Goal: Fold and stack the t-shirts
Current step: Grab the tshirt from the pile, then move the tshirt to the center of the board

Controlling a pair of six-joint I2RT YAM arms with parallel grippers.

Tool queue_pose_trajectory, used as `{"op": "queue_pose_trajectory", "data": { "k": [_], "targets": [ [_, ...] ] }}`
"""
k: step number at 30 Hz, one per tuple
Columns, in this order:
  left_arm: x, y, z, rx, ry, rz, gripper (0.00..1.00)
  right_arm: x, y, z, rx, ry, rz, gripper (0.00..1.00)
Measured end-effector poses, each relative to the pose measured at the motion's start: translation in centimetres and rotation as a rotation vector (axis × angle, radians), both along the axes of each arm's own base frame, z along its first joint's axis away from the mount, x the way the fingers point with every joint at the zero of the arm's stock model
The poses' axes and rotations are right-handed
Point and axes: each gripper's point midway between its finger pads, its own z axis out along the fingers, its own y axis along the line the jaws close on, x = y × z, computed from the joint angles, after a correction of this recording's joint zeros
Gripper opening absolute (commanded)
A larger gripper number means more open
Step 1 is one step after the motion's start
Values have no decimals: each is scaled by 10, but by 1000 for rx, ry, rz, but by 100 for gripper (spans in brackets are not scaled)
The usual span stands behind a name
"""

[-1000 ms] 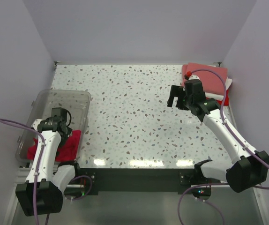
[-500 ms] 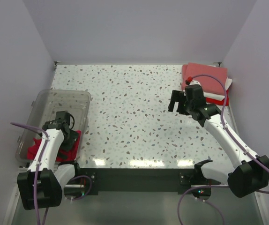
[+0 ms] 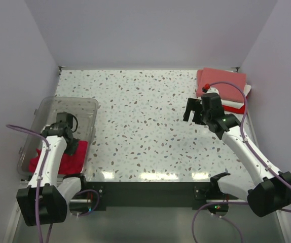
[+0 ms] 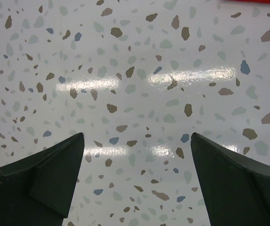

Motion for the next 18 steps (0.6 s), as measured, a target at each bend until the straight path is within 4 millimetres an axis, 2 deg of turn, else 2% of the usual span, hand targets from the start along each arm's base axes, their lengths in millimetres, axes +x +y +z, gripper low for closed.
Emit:
{"op": "queue_pose_trajectory", "data": {
  "k": [2, 5, 8, 11, 13, 14, 18],
  "targets": [
    [24, 8, 30, 45, -94, -25, 0, 0, 0, 0, 0, 0, 0, 99],
    [60, 24, 93, 146, -269, -71, 0, 0, 1, 0, 2, 0, 2, 98],
    [94, 38, 175, 277, -470, -130, 0, 2, 3, -2, 6, 4, 7, 99],
    [116, 40, 240, 365, -628, -204, 0, 4, 7, -6, 17, 20, 18, 99],
    [133, 33, 275, 394, -727, -284, 0, 6, 9, -8, 23, 29, 21, 98],
    [140, 28, 287, 397, -759, -330, 0, 8, 10, -8, 25, 30, 22, 99],
    [182, -19, 342, 349, -924, -607, 0, 11, 14, -2, 42, 19, 30, 99]
  ]
}}
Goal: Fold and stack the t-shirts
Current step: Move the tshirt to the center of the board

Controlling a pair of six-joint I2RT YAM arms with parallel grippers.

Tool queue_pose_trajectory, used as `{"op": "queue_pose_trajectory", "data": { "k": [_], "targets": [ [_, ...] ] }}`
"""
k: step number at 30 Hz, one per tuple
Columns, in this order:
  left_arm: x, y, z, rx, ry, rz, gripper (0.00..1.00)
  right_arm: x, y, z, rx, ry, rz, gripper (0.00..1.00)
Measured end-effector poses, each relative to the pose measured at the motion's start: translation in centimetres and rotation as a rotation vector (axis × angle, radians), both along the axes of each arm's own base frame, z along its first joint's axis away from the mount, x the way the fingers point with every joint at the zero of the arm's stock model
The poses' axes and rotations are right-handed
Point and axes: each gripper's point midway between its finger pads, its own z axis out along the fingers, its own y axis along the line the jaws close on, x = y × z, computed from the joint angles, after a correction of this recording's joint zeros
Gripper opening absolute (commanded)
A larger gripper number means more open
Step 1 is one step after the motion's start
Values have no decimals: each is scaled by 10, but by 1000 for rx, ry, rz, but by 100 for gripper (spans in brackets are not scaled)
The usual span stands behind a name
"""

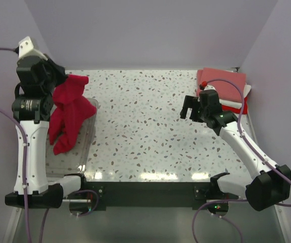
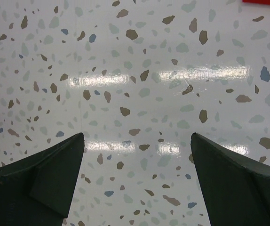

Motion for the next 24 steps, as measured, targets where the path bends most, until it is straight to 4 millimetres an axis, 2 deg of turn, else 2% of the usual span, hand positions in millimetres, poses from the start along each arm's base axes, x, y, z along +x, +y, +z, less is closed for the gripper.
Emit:
{"op": "queue_pose_trajectory", "data": {
  "k": [4, 7, 9, 11, 15, 18, 20, 22, 24],
  "targets": [
    [34, -57, 59, 24, -138, -303, 0, 1, 0, 4, 3, -9, 0, 99],
    [45, -92, 111, 26, -278, -483, 0, 1, 0, 4, 3, -9, 0, 98],
    [44, -111, 148, 6, -399, -581, 0, 1, 0, 5, 4, -12, -1, 99],
    [39, -125, 177, -26, -508, -659, 0, 0, 0, 6, 6, -17, -1, 99],
    [16, -165, 225, -120, -705, -848, 0, -1, -2, 10, 6, -27, -5, 99],
    [2, -202, 237, -182, -769, -983, 0, -2, -4, 12, -2, -32, -15, 99],
    [-6, -233, 234, -235, -774, -1075, 0, -3, -8, 12, -12, -33, -28, 99],
    [-9, -267, 222, -284, -746, -1165, 0, -4, -12, 12, -25, -33, -49, 99],
    [-8, -309, 197, -331, -676, -1251, 0, -6, -18, 14, -39, -39, -76, 99]
  ]
}}
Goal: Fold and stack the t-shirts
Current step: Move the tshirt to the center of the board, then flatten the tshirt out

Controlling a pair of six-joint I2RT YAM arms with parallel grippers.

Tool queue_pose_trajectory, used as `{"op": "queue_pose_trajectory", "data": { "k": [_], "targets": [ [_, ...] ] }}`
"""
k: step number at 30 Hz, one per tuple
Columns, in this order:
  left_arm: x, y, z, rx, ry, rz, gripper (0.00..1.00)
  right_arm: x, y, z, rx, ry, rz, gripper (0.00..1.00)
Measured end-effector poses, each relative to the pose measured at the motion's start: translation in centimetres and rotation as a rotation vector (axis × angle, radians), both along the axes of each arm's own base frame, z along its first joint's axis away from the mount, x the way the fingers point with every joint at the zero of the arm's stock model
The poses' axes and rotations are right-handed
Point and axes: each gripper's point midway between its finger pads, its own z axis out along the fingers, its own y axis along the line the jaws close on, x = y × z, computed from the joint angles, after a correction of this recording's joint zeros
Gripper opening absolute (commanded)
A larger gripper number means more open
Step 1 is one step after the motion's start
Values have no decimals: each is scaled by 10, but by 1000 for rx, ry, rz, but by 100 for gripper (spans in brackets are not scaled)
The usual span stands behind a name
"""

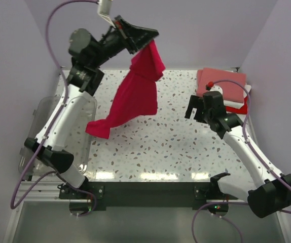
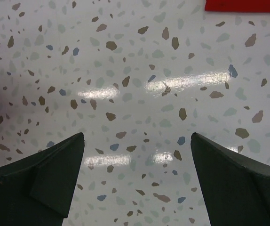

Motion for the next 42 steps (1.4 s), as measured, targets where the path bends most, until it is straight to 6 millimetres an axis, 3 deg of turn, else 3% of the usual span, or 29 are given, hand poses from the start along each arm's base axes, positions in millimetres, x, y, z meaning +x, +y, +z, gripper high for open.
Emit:
{"op": "queue_pose_trajectory", "data": {
  "k": [1, 2, 3, 4, 7, 12, 15, 17, 19, 23, 26, 30, 37, 42],
  "targets": [
    [11, -18, -21, 25, 40, -21, 0, -1, -3, 2, -4, -5, -12, 99],
    [9, -34, -33, 41, 63, -51, 1, -2, -5, 4, -8, -12, -24, 99],
    [17, -51, -57, 72, 108, -65, 12, -4, -9, 6, -11, -21, -39, 99],
    [26, -63, -82, 104, 155, -65, 43, -7, -12, 8, -13, -27, -50, 99],
    [59, -82, -164, 218, 297, -21, 97, -19, -20, 10, -12, -36, -81, 99],
    [103, -90, -298, 437, 561, 81, 100, -41, -29, -2, -10, -9, -106, 98],
    [103, -77, -354, 562, 685, 155, 100, -43, -27, -11, -3, 22, -102, 97],
    [99, -60, -380, 636, 740, 232, 100, -42, -23, -19, 1, 53, -94, 97],
    [87, -39, -401, 696, 800, 303, 100, -39, -18, -32, 3, 101, -89, 97],
    [43, 17, -439, 829, 923, 450, 100, -37, -9, -60, 22, 203, -90, 97],
    [3, 59, -459, 892, 988, 542, 100, -40, 0, -83, 55, 272, -88, 96],
    [-41, 97, -473, 942, 1044, 605, 100, -39, 13, -100, 96, 324, -59, 91],
    [-72, 110, -506, 984, 1104, 582, 100, -25, 48, -138, 92, 460, 58, 84],
    [-74, 93, -526, 968, 1131, 494, 100, -17, 75, -154, 72, 507, 134, 84]
  ]
}}
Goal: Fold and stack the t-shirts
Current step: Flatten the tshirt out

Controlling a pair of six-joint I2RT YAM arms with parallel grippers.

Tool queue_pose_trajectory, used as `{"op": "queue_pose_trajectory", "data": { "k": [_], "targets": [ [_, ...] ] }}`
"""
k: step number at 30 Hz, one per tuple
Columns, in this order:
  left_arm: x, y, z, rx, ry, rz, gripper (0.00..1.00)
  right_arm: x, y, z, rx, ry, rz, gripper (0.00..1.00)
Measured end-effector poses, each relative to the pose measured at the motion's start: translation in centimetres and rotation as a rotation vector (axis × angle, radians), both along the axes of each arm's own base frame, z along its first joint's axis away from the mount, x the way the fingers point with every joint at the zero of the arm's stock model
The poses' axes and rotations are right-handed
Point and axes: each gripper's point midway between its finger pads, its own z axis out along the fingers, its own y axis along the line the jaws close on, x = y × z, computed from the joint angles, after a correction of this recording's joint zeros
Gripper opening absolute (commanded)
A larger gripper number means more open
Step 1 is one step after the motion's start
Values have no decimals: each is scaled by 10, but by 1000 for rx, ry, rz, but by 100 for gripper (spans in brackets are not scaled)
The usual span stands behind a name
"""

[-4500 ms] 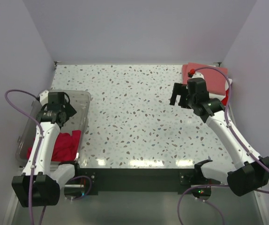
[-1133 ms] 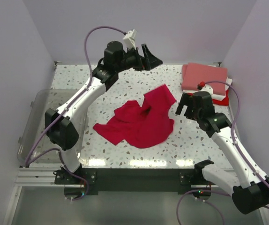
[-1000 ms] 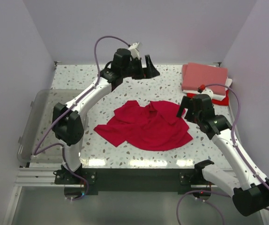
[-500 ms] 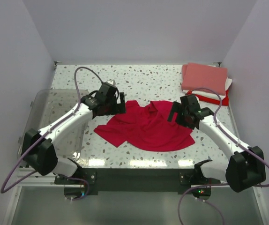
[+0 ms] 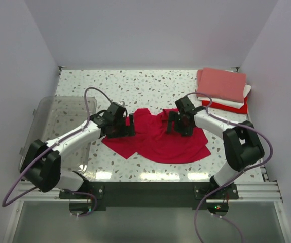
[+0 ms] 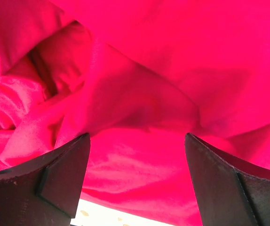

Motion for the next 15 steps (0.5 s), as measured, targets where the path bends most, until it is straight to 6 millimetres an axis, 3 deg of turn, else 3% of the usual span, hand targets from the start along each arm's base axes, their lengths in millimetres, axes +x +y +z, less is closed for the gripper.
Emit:
{"op": "queue_pose_trajectory", "data": {
  "k": [8, 15],
  "targets": [
    [8, -26, -56, -40, 97, -50, 100, 8, 6, -13, -15, 35, 10, 86],
    [44, -54, -57, -72, 54, -86, 100, 32, 8, -13, -43, 21, 5, 87]
  ]
}}
